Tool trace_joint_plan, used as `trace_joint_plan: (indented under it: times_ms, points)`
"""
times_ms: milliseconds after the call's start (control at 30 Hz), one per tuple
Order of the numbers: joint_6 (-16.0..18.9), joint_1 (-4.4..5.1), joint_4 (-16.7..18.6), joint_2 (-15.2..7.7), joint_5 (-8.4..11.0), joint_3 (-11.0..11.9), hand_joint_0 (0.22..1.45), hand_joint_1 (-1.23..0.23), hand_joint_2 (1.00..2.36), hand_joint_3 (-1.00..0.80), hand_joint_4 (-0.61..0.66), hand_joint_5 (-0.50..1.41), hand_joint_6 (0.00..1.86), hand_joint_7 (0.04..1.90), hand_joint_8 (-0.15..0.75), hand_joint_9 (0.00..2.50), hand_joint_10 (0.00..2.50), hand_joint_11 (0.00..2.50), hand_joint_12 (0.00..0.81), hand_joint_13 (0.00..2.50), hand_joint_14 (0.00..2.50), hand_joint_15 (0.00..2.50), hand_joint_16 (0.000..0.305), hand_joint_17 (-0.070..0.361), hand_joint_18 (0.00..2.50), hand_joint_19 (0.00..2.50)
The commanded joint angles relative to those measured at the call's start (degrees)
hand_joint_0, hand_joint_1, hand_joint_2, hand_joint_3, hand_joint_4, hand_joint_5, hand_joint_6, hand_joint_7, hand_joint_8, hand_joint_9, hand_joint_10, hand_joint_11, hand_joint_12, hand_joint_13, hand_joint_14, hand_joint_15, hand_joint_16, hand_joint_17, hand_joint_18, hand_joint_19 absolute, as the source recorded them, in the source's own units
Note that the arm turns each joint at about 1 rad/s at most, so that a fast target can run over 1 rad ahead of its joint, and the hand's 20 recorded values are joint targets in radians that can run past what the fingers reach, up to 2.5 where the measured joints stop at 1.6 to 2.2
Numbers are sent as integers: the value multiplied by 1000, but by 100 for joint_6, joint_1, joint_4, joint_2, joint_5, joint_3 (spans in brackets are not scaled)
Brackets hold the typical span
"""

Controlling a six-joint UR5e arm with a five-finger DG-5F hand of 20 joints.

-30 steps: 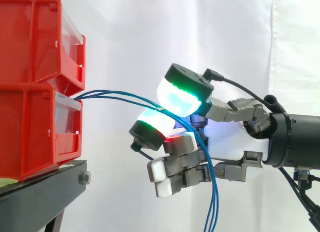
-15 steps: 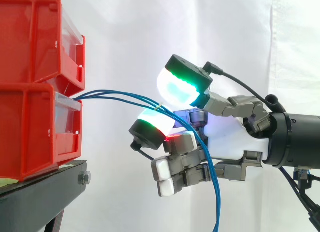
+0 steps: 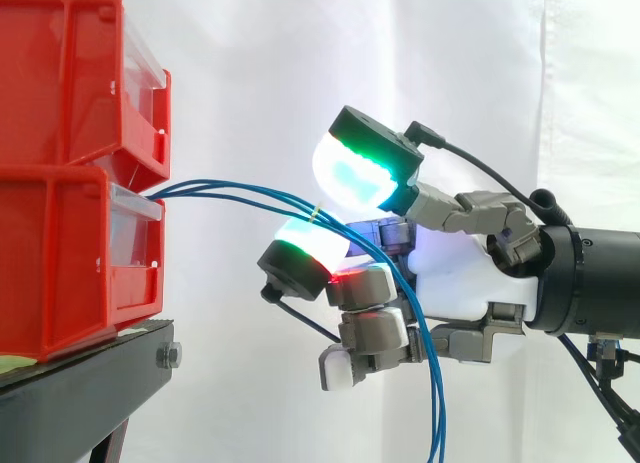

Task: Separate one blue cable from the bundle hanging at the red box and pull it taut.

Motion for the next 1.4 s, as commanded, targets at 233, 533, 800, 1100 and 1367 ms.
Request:
trace_joint_plan:
  times_ms: [233, 533, 800, 1100, 1367]
  points:
    - [0, -2, 0, -2, 0, 1, 660, -737, 1009, -414, 129, -244, 906, 1199, 296, 1046, 20, 1170, 298, 1302, 25, 1127, 44, 99, 794, 618]
    - [0, 15, 0, -2, 9, -8, 630, -664, 1000, -500, 122, -257, 906, 1169, 289, 1014, 21, 1174, 299, 1316, 26, 1157, 45, 101, 790, 624]
    - [0, 33, 0, -2, 35, -8, 544, -716, 1000, -500, 126, -248, 910, 1136, 304, 1083, 18, 1194, 314, 1390, 23, 1189, 47, 105, 826, 603]
    - [0, 42, 0, -2, 35, -8, 702, -751, 1000, -495, 69, -242, 912, 1238, 280, 1107, 19, 1225, 298, 1381, 25, 1215, 43, 97, 817, 602]
    - [0, 42, 0, -2, 35, -8, 628, -612, 1020, -242, 132, -252, 922, 1310, 312, 1092, 19, 1210, 302, 1384, 22, 1226, 45, 102, 802, 624]
